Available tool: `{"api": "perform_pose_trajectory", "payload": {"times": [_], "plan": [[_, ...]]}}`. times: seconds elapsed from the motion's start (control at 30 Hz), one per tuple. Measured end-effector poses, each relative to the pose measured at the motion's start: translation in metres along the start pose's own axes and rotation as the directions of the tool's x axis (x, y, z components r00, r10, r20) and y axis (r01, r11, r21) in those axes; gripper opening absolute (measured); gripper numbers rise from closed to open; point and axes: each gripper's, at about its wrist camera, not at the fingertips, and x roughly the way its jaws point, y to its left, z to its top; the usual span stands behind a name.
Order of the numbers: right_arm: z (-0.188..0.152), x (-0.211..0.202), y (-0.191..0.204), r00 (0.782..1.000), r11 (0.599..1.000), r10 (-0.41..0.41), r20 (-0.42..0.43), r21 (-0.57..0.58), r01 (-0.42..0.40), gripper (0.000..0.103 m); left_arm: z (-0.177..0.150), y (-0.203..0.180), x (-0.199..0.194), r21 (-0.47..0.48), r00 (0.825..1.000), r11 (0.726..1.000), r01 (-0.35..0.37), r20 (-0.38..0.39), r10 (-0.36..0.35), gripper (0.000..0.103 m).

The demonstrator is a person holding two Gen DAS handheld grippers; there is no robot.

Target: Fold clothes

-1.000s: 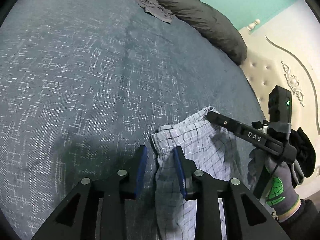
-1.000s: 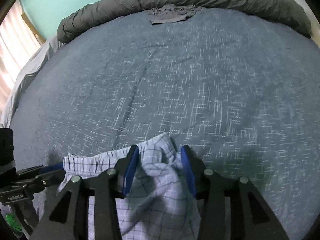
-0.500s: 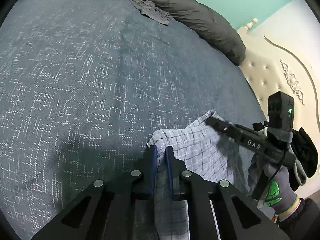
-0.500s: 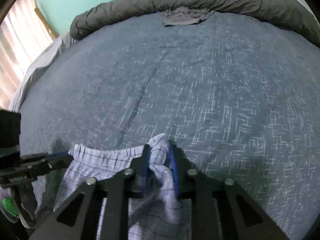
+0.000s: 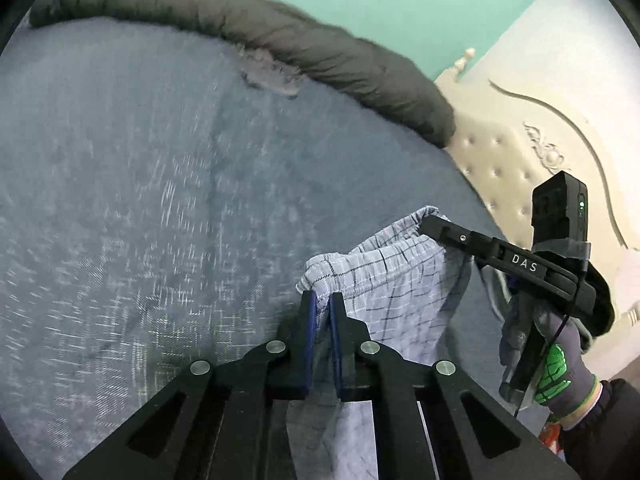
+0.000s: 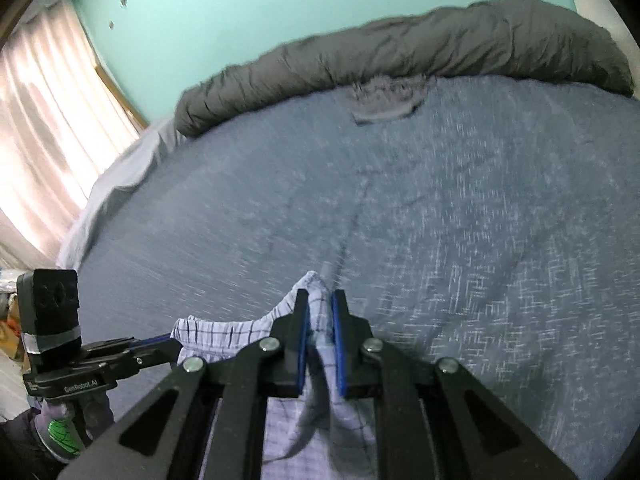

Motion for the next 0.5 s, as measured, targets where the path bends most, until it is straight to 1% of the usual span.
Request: {"api": "perform_pose_trajectory", "payload": {"times": [0.07,0.13,0.3,0.5], "plan": [[0.009,-0.006,0.002,0.999,1.0,0.011,0.031,0.006,-0.012,0.01,0.004,-0.011,-0.014,0.019,1.0,1.0,0.0,0.016,-0.001,0.007],[0.013,-0.026,0.01,0.998,1.0,0.016,0.066,0.01,-0.016,0.01,0.01,-0.025,-0.031,0.043,0.999,0.999,-0.002,0.034,0.001,0.007],[0.028,-0.087,0.033,0.987,1.0,0.021,0.156,0.002,-0.022,0.009,0.031,-0.067,-0.072,0.105,0.996,0.994,-0.011,0.088,0.001,0.007],[0.042,-0.161,0.055,0.969,1.0,0.004,0.246,-0.009,-0.002,0.009,0.05,-0.128,-0.121,0.208,0.988,0.978,-0.025,0.152,-0.007,0.007]]}}
